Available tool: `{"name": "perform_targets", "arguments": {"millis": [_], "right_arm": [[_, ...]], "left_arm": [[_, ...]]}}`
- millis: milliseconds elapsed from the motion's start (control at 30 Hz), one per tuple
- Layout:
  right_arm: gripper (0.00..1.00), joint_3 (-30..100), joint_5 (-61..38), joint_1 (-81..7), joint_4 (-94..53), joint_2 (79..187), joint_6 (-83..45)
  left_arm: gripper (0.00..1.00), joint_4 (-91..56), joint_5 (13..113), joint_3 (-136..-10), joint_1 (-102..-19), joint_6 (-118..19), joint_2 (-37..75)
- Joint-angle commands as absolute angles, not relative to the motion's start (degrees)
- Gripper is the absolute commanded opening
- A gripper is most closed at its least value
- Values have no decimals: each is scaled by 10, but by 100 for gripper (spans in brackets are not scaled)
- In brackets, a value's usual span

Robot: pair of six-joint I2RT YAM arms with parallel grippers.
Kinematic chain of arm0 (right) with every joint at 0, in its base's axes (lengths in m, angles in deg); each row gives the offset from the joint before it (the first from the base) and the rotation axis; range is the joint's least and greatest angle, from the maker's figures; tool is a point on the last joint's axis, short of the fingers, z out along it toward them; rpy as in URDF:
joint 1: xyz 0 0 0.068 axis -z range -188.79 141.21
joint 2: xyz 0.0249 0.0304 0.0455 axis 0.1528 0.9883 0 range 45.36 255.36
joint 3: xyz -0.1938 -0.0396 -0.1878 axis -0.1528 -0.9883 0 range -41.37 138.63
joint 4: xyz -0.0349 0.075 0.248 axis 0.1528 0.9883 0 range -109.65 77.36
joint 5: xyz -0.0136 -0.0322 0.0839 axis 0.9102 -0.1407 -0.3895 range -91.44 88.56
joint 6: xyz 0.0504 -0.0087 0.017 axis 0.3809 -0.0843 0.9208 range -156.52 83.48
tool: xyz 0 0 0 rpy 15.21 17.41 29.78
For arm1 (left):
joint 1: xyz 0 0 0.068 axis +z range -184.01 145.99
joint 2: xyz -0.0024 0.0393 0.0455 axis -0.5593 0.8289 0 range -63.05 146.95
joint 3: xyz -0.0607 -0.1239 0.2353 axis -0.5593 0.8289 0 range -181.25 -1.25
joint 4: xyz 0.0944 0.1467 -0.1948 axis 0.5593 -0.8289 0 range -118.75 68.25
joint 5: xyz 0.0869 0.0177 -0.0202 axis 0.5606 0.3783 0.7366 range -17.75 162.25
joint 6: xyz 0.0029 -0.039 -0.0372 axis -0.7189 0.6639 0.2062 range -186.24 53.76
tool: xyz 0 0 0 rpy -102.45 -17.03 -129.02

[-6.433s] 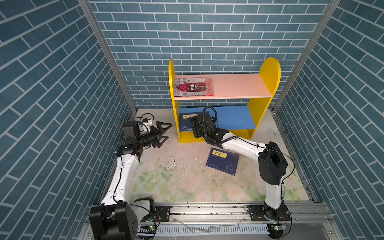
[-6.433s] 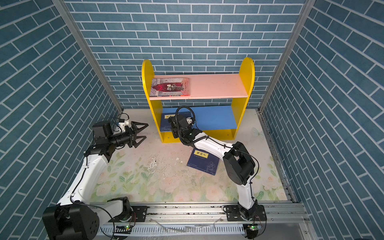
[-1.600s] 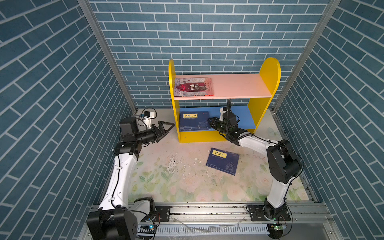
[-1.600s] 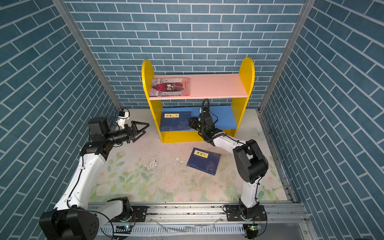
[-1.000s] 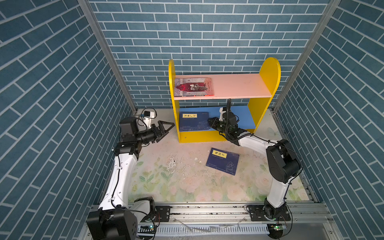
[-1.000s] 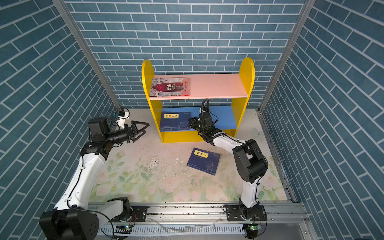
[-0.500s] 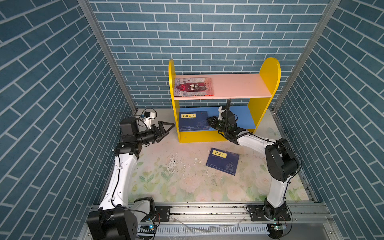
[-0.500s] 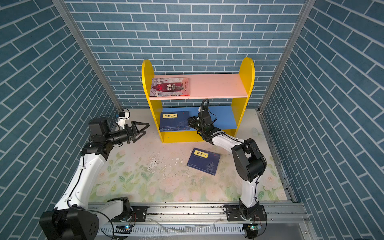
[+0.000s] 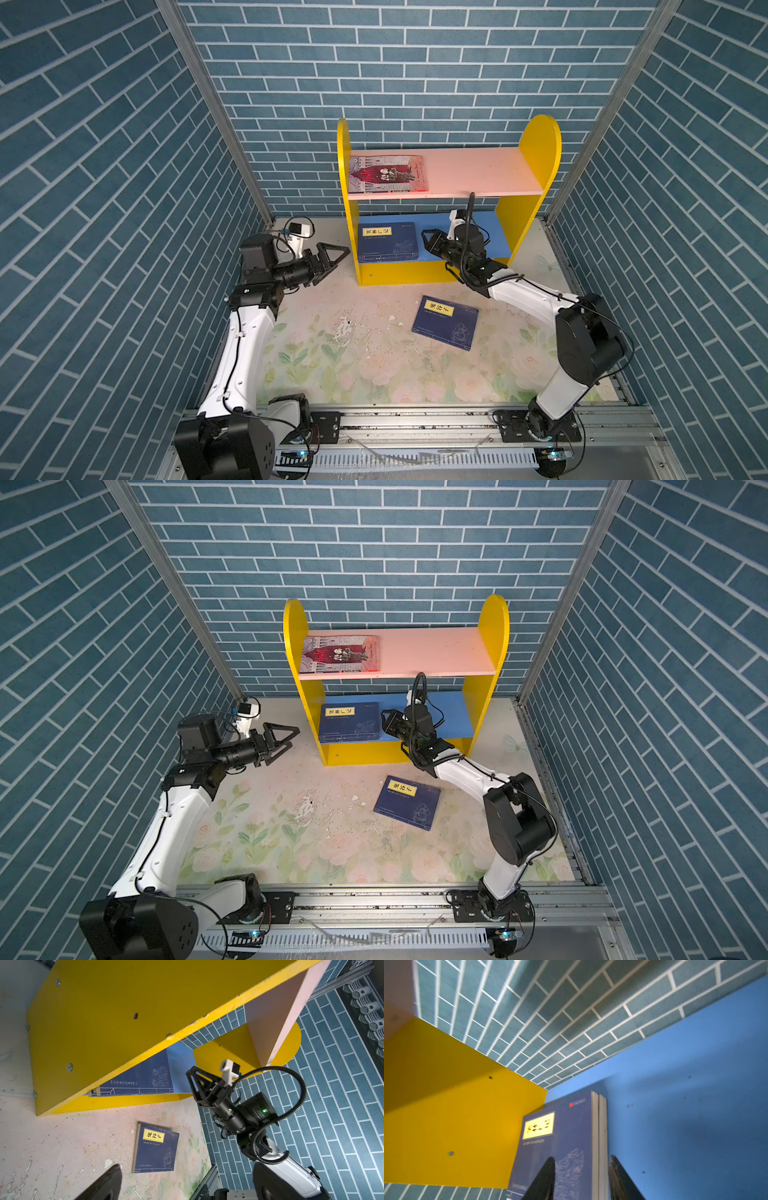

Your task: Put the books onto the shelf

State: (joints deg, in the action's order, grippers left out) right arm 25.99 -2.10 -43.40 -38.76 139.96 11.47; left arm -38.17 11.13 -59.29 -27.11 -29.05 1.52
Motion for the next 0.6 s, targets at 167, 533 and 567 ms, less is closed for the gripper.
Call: {"name": "perform_targets", "arguments": {"millis": [167, 533, 567], "right_arm": [[43, 188, -40, -435, -294, 1278, 113], [52, 24, 29, -438, 23, 956, 209], [54, 11, 36, -438, 45, 937, 222]], "left_arm": [[100, -445, 131, -615, -268, -364, 12], [100, -699, 120, -667, -357, -610, 55], [100, -701, 125, -666, -377, -616, 55]]}}
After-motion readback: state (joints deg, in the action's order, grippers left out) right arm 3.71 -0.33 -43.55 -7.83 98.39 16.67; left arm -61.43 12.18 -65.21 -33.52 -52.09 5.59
